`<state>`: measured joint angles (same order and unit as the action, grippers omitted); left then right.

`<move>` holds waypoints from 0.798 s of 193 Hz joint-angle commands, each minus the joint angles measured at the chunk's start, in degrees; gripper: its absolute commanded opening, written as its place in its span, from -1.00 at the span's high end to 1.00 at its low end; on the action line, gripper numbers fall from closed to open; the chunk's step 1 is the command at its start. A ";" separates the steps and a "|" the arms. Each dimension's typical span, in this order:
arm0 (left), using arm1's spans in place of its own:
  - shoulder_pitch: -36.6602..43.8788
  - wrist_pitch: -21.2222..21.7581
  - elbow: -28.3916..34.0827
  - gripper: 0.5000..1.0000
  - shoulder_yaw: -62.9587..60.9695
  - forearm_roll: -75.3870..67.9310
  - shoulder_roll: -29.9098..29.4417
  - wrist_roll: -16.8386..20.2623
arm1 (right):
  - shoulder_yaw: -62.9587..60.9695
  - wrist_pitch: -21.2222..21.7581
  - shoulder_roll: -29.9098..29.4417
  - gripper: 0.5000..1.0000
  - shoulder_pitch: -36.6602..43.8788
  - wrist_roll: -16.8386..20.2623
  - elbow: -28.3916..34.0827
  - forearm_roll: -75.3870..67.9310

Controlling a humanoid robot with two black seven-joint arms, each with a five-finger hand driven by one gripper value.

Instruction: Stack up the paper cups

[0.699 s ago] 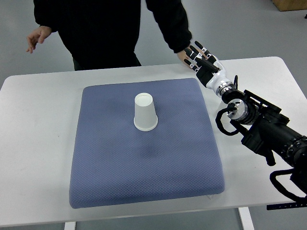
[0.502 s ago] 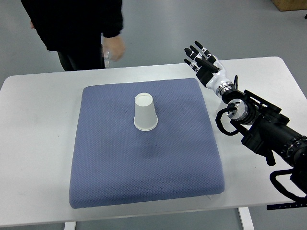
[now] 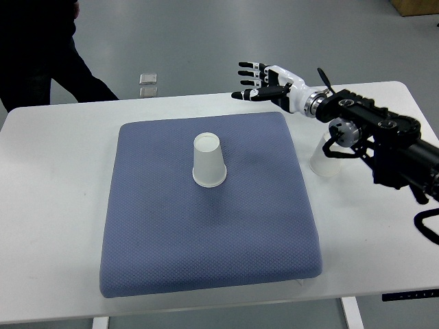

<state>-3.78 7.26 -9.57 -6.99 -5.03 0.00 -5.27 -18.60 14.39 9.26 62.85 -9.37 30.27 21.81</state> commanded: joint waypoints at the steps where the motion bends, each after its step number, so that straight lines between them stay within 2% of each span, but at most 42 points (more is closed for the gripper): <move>1: 0.00 -0.06 -0.63 -1.00 -0.04 0.02 0.00 -0.01 | 10.77 0.37 6.21 -0.69 6.83 0.32 5.32 5.17; 15: 0.00 -0.06 -1.07 -1.00 -0.04 0.02 0.00 -0.01 | 22.30 1.69 9.90 -0.68 14.40 0.75 9.10 8.25; 32: 0.00 -0.06 -1.51 -1.00 -0.04 -0.07 0.00 -0.01 | 36.27 6.09 12.10 -0.68 23.72 1.90 12.36 9.31; 44: 0.00 -0.06 -2.21 -1.00 -0.04 -0.07 0.00 -0.01 | 45.66 11.70 13.15 -0.68 31.71 2.25 15.95 9.31; 48: 0.00 -0.06 -2.30 -1.00 -0.13 -0.07 0.00 -0.01 | 46.64 12.59 13.33 -0.69 32.68 2.34 16.57 9.31; 63: 0.00 -0.06 -2.74 -1.00 -0.13 -0.07 0.00 -0.01 | 52.61 20.58 14.30 -0.69 41.11 2.42 21.75 9.31; 83: -0.09 -0.06 -2.74 -1.00 -0.04 -0.16 0.00 -0.01 | 56.40 20.61 14.83 -0.68 49.12 2.78 26.68 9.57; 123: -0.44 -0.14 -2.83 -1.00 -0.04 -0.33 0.00 -0.01 | 60.70 20.61 14.47 -0.69 63.53 6.03 34.68 11.77; 154: -0.79 -0.14 -3.53 -1.00 -0.04 -0.33 0.00 -0.01 | 63.16 20.61 14.74 -0.68 66.70 6.03 36.44 11.77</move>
<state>-4.38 7.13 -12.54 -7.03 -5.36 0.00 -5.27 43.40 35.00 23.55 128.05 -3.40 65.69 33.54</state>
